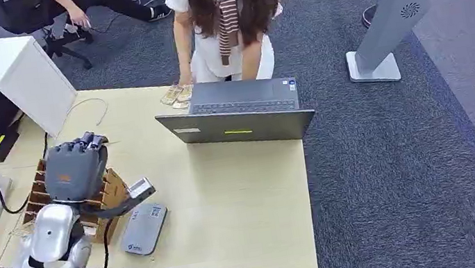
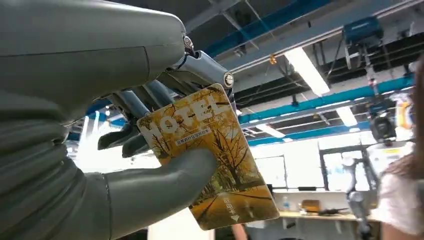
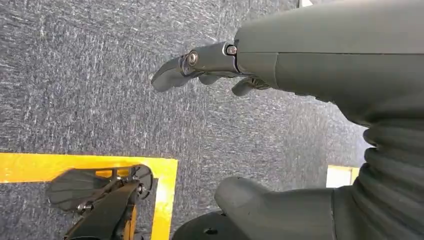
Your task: Pass the card to the sensor for recognition and then transmit it.
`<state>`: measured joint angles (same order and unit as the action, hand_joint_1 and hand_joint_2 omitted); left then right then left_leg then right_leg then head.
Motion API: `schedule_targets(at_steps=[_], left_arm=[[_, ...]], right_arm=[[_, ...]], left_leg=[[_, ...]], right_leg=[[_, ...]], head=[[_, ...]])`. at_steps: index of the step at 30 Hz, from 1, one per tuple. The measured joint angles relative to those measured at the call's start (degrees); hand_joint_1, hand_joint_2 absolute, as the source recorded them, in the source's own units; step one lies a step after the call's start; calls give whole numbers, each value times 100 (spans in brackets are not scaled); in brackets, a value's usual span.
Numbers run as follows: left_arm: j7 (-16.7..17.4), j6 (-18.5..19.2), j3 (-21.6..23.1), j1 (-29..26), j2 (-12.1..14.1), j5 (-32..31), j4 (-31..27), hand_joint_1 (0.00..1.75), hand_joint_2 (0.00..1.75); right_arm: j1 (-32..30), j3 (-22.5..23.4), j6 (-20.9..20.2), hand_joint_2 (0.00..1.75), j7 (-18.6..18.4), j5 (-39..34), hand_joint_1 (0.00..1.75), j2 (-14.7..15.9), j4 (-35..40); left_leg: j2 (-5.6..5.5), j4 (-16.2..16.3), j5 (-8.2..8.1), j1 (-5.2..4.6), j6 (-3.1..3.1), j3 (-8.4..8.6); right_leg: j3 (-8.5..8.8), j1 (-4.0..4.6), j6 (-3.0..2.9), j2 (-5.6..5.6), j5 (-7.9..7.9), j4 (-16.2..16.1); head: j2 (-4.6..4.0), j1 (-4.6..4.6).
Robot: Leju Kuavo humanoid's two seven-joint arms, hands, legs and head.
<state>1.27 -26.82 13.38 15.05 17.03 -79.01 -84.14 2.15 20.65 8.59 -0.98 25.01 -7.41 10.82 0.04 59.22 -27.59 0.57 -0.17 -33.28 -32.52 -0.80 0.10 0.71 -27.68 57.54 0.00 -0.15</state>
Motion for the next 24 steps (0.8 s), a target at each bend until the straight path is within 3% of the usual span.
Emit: schedule_targets(at_steps=[2,7,19,24], left_arm=[[24,53,46,-236,-15,39,-244,175,175],[177,933,157,-796,0,234,-630,175,175],[203,1141,286,-1211,57,240,-781,175,175],[424,1949,317,-1349,170,354,-755,175,175]], right_arm=[[-6,37,2,175,13,-55,0,-4,0],[-30,146,24,175,50,-94,0,-9,0],[-35,245,63,175,50,-85,0,-9,0],[-35,291,63,175,57,-79,0,-9,0]], left_leg=[[0,0,-3,-1,3,-1],[0,0,-5,0,0,-1],[-2,0,-4,0,0,-1],[-1,0,-4,0,0,-2]], right_leg=[[0,-1,2,0,-1,-1],[-1,-1,2,0,-2,-1],[1,0,2,-4,-2,-1],[-1,0,2,-4,-2,-1]], head=[[0,-2],[0,-2],[0,0],[0,-2]])
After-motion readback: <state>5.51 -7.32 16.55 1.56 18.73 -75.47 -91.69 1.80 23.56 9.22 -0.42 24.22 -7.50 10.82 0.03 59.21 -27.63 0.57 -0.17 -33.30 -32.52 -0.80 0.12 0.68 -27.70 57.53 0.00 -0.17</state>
